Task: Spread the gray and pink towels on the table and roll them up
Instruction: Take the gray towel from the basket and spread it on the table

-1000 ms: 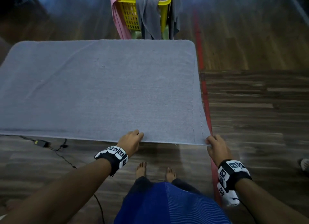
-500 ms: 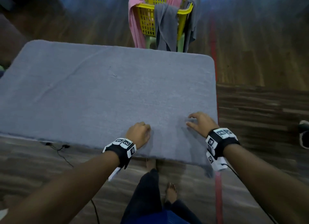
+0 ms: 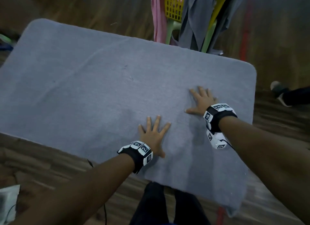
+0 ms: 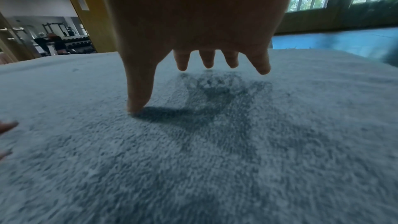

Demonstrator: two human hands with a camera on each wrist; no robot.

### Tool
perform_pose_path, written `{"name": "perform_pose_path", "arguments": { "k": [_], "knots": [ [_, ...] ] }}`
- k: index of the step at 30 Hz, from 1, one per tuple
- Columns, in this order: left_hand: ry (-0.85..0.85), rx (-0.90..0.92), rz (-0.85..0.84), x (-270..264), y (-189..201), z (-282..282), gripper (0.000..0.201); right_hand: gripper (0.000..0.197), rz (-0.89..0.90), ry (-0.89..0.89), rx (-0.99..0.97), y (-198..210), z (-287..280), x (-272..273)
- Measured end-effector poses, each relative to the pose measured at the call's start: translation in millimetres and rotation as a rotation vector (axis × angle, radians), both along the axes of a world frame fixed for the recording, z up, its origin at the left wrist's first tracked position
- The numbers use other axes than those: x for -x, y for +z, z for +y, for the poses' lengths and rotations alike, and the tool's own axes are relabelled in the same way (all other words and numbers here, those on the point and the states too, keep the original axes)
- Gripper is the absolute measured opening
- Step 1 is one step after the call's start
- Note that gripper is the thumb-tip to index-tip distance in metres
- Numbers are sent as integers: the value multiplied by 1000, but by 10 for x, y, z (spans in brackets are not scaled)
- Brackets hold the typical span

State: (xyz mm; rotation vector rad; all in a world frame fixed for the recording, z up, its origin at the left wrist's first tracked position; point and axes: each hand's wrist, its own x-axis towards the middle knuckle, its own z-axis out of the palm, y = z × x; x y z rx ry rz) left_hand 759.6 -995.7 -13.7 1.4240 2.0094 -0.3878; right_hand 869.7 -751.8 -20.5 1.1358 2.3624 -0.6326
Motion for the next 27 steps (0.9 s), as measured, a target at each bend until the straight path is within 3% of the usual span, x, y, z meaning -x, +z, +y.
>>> {"name": "perform_pose_path", "arguments": {
  "k": [7, 19, 27],
  "knots": [
    [-14, 5, 22, -289, 86, 96, 130, 103, -30, 15, 68, -10, 87, -255],
    [-70, 51, -6, -1090, 129, 425, 130, 105, -20, -39, 112, 11, 396, -1175],
    [-88, 40, -27, -1444, 149, 587, 125, 99, -19, -82, 0, 30, 541, -1398]
  ]
}}
